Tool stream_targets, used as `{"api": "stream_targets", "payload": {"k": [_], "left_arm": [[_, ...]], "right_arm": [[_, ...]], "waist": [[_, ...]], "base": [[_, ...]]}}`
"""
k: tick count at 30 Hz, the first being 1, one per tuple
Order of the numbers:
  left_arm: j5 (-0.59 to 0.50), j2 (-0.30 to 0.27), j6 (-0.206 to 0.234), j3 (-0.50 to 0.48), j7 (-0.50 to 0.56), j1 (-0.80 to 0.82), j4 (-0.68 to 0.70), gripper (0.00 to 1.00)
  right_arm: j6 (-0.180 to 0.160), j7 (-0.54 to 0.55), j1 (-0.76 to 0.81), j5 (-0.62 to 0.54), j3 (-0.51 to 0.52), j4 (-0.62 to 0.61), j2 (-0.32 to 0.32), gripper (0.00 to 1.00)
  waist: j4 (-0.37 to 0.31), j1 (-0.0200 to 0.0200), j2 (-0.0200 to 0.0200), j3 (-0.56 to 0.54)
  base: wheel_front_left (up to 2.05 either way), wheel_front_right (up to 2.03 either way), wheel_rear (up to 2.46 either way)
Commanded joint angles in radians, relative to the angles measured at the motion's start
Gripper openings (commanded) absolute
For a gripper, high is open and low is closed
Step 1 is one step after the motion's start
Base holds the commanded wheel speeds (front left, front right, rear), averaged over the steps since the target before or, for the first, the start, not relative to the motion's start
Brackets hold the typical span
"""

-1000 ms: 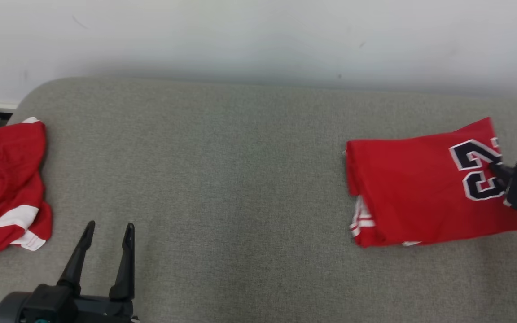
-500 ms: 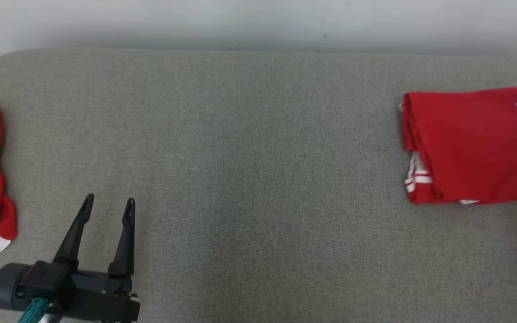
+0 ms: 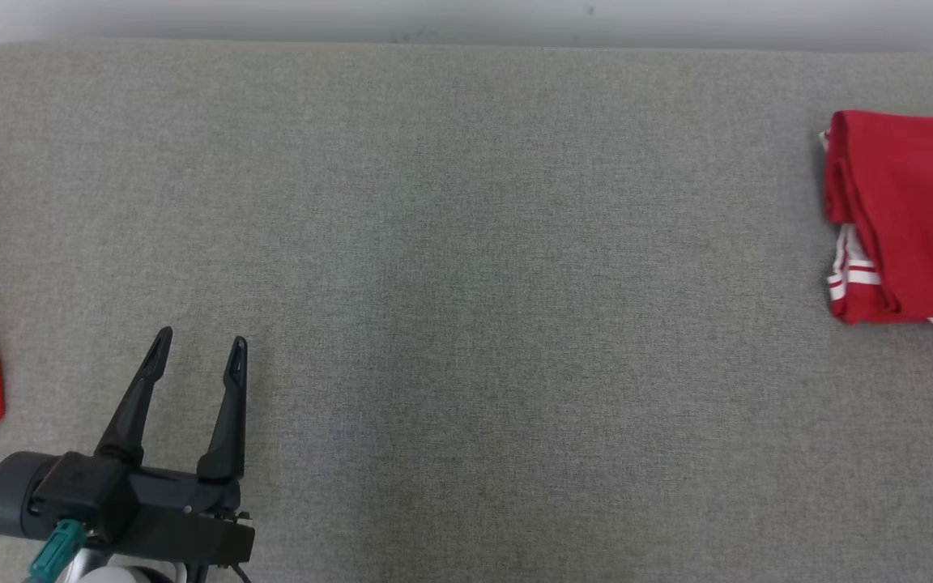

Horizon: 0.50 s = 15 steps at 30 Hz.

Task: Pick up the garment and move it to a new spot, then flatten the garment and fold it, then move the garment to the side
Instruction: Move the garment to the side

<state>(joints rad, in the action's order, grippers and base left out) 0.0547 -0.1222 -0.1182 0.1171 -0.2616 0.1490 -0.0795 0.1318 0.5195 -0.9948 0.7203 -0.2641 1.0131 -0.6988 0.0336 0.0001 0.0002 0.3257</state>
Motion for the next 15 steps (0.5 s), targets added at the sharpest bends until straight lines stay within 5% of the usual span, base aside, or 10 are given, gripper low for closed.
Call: {"api": "stream_targets", "payload": {"k": [1,15], "left_arm": [[0.005,-0.003,0.000,-0.002,-0.004,0.014,0.003,1.00],[0.005,0.005,-0.001,-0.008,-0.004,0.018,-0.002,1.00]], "right_arm": [[-0.002,-0.005,-0.017,-0.015,0.005,0.010,-0.021,0.00],[-0.002,-0.035,-0.055,-0.094,0.004,0.053,-0.037,0.00]], "waist": [[0.005,-0.0001,-0.0002,0.004],[0.020,-0.0001,-0.0002,0.012]], "base": [[0.00,0.00,0.00],[0.00,0.00,0.00]]}}
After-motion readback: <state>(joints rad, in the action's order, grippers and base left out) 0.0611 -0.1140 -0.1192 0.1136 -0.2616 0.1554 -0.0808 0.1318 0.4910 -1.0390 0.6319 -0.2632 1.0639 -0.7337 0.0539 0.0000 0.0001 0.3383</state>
